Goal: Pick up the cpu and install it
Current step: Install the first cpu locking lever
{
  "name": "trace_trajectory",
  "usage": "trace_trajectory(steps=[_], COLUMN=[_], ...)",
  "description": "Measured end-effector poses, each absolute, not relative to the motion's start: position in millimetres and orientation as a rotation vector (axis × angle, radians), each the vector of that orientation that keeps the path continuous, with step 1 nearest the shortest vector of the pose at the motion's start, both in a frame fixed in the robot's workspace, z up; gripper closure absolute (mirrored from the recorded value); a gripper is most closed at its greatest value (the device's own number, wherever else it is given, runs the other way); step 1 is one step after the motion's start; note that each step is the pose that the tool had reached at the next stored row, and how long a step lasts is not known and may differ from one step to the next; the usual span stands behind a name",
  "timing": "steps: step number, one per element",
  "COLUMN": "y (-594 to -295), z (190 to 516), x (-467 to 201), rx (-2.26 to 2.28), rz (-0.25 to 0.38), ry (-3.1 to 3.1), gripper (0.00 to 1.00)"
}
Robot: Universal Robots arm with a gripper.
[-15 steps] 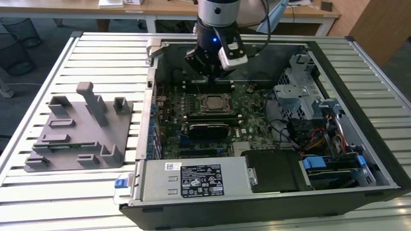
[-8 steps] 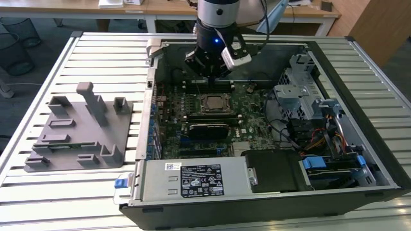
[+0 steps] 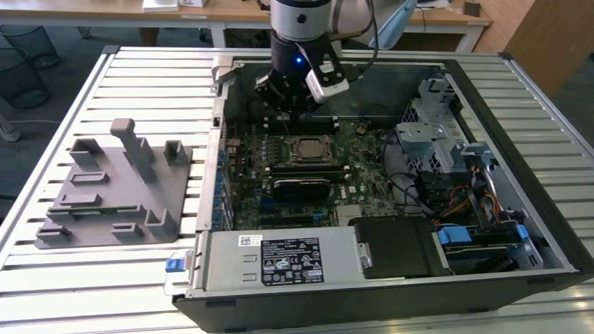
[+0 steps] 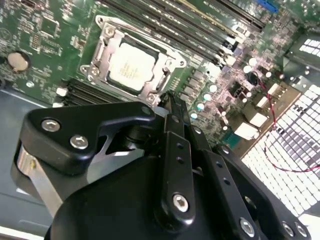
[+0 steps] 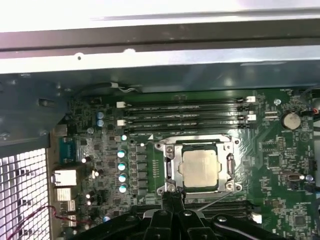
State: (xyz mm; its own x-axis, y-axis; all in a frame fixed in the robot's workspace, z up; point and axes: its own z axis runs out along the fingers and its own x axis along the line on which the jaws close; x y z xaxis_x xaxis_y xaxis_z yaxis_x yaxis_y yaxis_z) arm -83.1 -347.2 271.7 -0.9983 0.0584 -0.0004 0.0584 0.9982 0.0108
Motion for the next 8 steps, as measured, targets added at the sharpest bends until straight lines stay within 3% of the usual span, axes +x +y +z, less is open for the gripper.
trace_trajectory(steps=[8], y=[-347.2], z=[270.9], x=[-86.2], rx=[0.091], rz=[0.017], ry=[3.14], gripper=[0.89])
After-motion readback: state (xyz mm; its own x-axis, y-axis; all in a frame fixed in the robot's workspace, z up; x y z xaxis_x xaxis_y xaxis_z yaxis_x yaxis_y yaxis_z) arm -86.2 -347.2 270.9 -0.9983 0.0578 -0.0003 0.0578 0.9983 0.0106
